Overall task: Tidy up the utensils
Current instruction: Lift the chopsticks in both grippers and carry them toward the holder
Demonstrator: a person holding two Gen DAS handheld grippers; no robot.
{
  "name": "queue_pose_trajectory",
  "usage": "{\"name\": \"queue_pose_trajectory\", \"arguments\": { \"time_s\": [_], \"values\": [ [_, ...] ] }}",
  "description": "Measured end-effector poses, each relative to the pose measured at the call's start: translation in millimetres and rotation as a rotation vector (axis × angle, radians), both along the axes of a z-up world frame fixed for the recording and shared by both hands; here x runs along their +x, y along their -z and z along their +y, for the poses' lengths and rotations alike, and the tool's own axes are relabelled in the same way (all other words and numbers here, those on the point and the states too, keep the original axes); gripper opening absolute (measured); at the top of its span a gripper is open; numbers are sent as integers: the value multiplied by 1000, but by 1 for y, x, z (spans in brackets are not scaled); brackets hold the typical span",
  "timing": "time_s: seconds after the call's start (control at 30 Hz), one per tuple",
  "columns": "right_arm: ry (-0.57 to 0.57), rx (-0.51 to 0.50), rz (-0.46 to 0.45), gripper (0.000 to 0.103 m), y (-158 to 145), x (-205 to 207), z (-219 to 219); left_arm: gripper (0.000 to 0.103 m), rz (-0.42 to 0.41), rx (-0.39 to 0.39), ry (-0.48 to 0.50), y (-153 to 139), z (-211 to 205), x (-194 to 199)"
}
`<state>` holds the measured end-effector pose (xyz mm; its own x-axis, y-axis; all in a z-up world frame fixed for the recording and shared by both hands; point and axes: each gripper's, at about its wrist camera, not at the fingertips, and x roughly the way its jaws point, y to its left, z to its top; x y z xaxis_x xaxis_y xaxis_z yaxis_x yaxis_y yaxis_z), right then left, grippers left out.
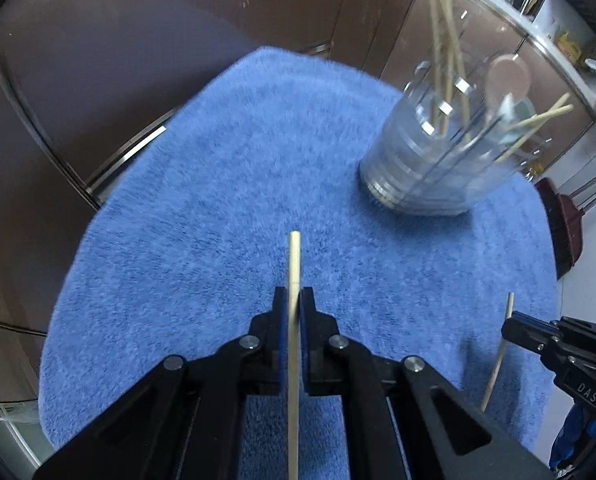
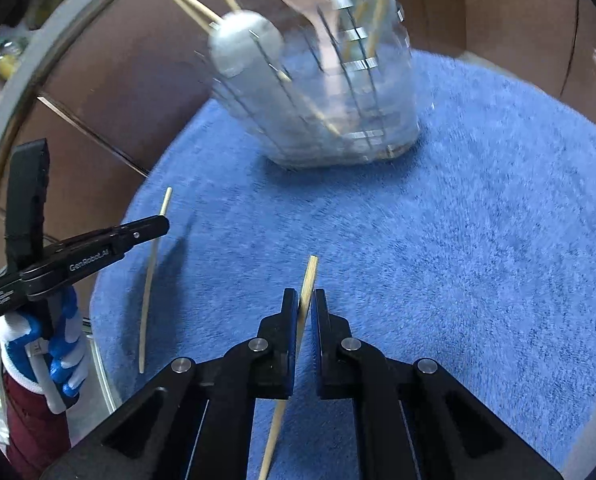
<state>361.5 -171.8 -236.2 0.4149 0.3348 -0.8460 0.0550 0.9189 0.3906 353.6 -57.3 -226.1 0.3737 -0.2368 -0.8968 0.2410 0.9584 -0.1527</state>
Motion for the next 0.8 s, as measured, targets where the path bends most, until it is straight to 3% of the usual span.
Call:
{"name": "queue_pose_trajectory", "arguments": {
  "time_s": [0.47, 0.8],
  "values": [
    [-59, -56, -399, 6, -81, -109, 17, 5, -318, -98, -66, -77, 30, -88],
    [-64, -102, -574, 5, -122, -171, 36, 5, -482, -129, -88, -123, 29, -157]
  ]
}}
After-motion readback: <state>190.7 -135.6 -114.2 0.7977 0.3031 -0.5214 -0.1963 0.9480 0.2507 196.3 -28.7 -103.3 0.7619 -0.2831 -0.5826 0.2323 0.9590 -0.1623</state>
